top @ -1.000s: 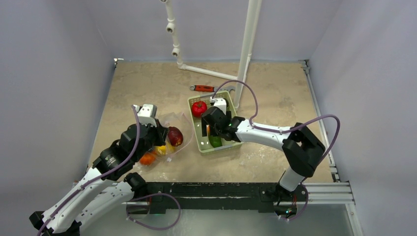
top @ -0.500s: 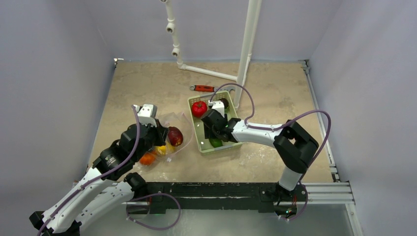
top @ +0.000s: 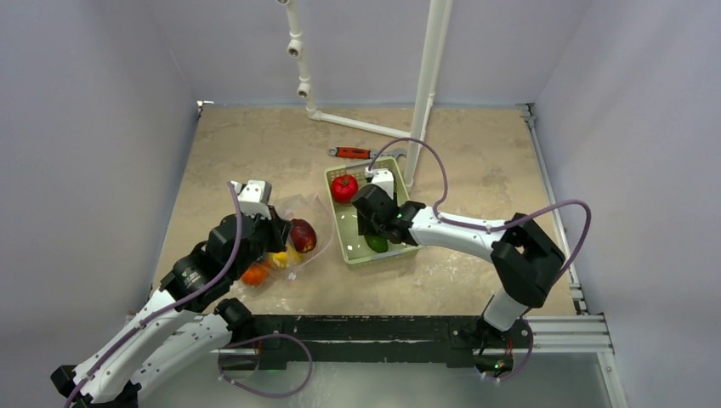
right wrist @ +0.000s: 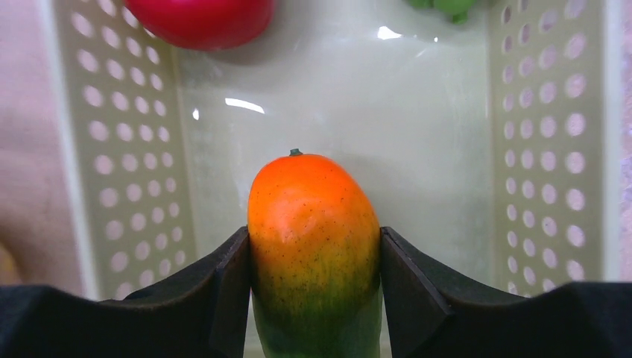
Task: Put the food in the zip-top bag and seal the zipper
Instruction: Pick up the fake fruit from the bin, then place the fake fruit in the zipper food storage bag.
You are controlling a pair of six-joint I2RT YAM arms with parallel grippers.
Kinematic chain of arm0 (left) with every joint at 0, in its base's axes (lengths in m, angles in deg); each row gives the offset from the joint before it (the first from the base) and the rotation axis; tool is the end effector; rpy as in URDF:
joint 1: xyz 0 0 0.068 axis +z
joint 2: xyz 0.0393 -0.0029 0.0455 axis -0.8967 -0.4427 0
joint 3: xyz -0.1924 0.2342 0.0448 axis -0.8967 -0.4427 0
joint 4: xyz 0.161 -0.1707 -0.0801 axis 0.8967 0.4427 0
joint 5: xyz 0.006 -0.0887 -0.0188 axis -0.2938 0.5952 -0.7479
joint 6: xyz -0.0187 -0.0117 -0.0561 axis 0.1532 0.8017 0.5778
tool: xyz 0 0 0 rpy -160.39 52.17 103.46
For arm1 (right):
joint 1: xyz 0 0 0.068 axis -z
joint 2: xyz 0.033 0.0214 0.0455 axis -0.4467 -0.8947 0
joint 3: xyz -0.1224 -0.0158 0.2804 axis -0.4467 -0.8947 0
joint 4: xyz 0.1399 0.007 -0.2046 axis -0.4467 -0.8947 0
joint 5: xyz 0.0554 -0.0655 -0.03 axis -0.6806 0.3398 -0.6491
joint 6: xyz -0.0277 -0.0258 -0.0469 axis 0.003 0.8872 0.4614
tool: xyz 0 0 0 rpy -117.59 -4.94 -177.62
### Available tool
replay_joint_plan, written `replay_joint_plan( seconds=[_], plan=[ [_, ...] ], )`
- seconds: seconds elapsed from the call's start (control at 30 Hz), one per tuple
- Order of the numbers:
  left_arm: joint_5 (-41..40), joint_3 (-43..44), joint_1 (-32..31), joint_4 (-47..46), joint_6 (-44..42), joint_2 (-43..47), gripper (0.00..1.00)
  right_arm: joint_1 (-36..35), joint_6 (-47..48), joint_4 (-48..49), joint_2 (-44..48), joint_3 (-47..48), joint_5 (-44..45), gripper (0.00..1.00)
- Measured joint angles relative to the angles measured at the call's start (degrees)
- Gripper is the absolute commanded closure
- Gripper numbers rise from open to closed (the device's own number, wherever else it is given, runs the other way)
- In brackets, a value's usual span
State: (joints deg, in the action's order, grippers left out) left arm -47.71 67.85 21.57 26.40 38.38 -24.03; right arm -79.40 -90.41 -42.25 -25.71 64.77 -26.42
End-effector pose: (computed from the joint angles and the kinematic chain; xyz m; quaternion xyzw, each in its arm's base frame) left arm 0.0777 -0.0514 0.3245 0.0067 0.8333 -0.2058 0.5131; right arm 0.2222 0.2608 0.2379 -0.0489 0.9244 0.0702 0.3718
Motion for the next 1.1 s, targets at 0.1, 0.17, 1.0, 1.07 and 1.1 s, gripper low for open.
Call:
replay_joint_plan(
  seconds=[0.1,0.17,1.0,1.07,1.1],
  plan=[
    [0.0,0.0,0.0,0.0,0.0,0.0,1.0,0.0,-0.2,-0.8,3.0,0.8,0.4,0.84],
    [0.0,0.0,0.0,0.0,0.0,0.0,1.0,0.0,-0.2,-0.9,5.2,1.6,0.4,0.84],
    [0.1,0.0,0.0,-0.1,0.0,0.0,1.0,-7.8,3.4,9.2,21.4,4.2,-16.6,0.84],
    [0.2,0.0,0.0,-0.1,0.0,0.0,1.0,-8.9,3.4,9.6,20.2,4.5,-17.9,0.84],
    [0.2,0.0,0.0,-0.1,0.0,0.0,1.0,-9.3,3.4,9.9,19.4,4.7,-18.5,0.84]
  ],
)
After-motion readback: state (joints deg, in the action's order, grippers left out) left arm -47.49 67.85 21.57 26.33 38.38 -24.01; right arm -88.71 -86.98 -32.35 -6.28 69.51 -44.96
